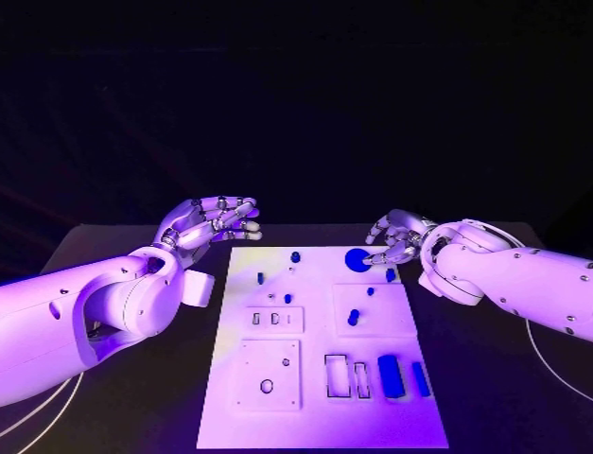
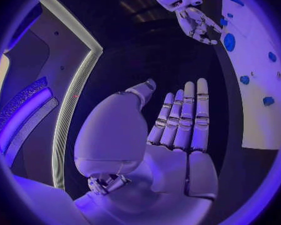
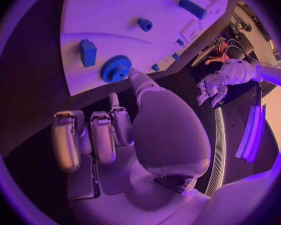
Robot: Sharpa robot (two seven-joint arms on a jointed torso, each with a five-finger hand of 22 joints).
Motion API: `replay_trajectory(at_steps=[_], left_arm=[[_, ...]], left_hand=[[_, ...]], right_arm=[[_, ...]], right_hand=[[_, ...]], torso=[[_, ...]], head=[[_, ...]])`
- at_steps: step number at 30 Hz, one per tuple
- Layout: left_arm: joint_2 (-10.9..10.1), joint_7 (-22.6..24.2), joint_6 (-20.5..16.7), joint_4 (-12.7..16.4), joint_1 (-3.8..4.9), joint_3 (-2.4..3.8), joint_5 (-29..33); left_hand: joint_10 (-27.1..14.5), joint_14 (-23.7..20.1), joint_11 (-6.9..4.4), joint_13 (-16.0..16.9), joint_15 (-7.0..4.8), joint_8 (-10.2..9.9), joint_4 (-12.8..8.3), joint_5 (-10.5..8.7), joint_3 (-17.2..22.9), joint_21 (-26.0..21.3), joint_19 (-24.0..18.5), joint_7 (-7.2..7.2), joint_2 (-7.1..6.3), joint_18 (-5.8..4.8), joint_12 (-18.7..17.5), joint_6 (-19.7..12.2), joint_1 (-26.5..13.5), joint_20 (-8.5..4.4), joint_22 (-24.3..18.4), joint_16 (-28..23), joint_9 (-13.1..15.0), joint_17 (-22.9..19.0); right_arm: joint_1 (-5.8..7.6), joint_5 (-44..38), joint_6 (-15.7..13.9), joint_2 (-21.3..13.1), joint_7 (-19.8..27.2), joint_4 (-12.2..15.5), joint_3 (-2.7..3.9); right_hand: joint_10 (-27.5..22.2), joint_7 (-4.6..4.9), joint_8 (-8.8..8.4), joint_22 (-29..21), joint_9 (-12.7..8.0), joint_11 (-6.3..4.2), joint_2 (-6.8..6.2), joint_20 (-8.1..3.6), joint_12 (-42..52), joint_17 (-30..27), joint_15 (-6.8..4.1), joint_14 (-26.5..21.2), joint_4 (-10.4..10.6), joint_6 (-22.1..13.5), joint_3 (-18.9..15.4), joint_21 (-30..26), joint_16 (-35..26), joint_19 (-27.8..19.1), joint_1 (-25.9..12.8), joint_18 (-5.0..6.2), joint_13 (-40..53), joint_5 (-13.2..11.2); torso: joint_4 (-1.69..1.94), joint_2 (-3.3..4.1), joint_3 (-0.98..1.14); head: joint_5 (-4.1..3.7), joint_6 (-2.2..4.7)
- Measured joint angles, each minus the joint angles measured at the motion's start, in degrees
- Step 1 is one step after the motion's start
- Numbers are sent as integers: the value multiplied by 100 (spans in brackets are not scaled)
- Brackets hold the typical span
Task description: Assemble the parts on the task board
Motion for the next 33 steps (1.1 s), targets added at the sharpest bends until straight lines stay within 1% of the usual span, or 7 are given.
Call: replay_trajectory(at_steps=[8, 18, 23, 27, 28, 29, 33], left_arm=[[13, -1, 16, -20, 0, -1, 3], [33, -7, 32, -27, 0, -1, 5], [38, -11, 36, -33, 0, -1, 6], [36, -17, 41, -33, 0, -1, 7], [34, -18, 42, -33, 0, -1, 7], [32, -19, 43, -33, 0, -1, 7], [25, -24, 45, -36, 0, -1, 7]], left_hand=[[0, 0, 0, 0, 0, 0, 0, 0, 0, 0, 0, 0, 0, 0, 0, 0, 0, 0, 0, 0, 4, 0], [0, -42, 0, 0, 1, 0, 0, 0, 0, 23, 0, 0, 0, 0, 0, 0, 0, 0, 5, 34, 3, 13], [0, -42, 0, 0, 1, 0, 0, 0, 0, 23, 0, 0, 0, 0, 0, 0, 0, 0, 5, 34, 3, 13], [0, -42, 0, 0, 1, 0, 0, 0, 0, 23, 0, 0, 0, 0, 0, 0, 0, 0, 5, 34, 2, 13], [0, -42, 0, 0, 1, 0, 0, 0, 0, 23, 0, 0, 0, 0, 0, 0, 0, 0, 5, 34, 2, 13], [0, -42, 0, 0, 1, 0, 0, 0, 0, 23, 0, 0, 0, 0, 0, 0, 0, 0, 5, 34, 2, 13], [0, -42, 0, 0, 1, 0, 0, 0, 0, 23, 0, 0, 0, 0, 0, 0, 0, 0, 5, 34, 2, 20]], right_arm=[[-74, -10, -1, 148, -57, -105, -14], [-107, -102, -23, 260, -87, -202, -24], [-122, -194, -51, 328, -89, -227, -30], [-149, -391, -94, 368, -88, -259, -38], [-156, -445, -103, 375, -87, -270, -41], [-164, -502, -112, 381, -87, -277, -43], [-185, -716, -135, 399, -86, -304, -50]], right_hand=[[22, 0, 44, -1, 6, 4, 33, 0, 29, 0, 0, 0, 17, 0, 17, 28, 23, 0, 33, 0, -1, 23], [43, -22, 68, -1, 12, -16, 51, 0, 53, -1, 0, 0, 58, 22, 59, 49, 23, 0, 93, 1, -2, 24], [84, -37, 115, -2, 13, -18, 81, 0, 74, -2, 0, 1, 91, 108, 197, 72, 22, 0, 123, 1, -2, 45], [125, -53, 133, -2, -14, -58, 41, 0, 113, -2, -1, 0, 124, 220, 397, 133, 43, 0, 163, 1, -2, -77], [125, -53, 133, -2, -17, -58, 35, 0, 112, -2, -1, 0, 125, 220, 397, 133, 44, 0, 169, -15, -2, -77], [125, -72, 133, -2, -25, -58, 35, 0, 112, -2, -1, 1, 132, 239, 424, 133, 44, 0, 169, -85, -3, -77], [144, -72, 133, -2, -26, -39, 35, 0, 112, -2, -1, 0, 140, 239, 445, 133, 44, 0, 168, -87, -3, -77]], torso=[[3, 5, 3], [-1, 0, 4], [-1, -1, 4], [0, -2, 3], [0, -2, 3], [0, -2, 2], [3, -2, 0]], head=[[17, -41], [21, -66], [19, -71], [15, -78], [15, -79], [14, -80], [12, -84]])
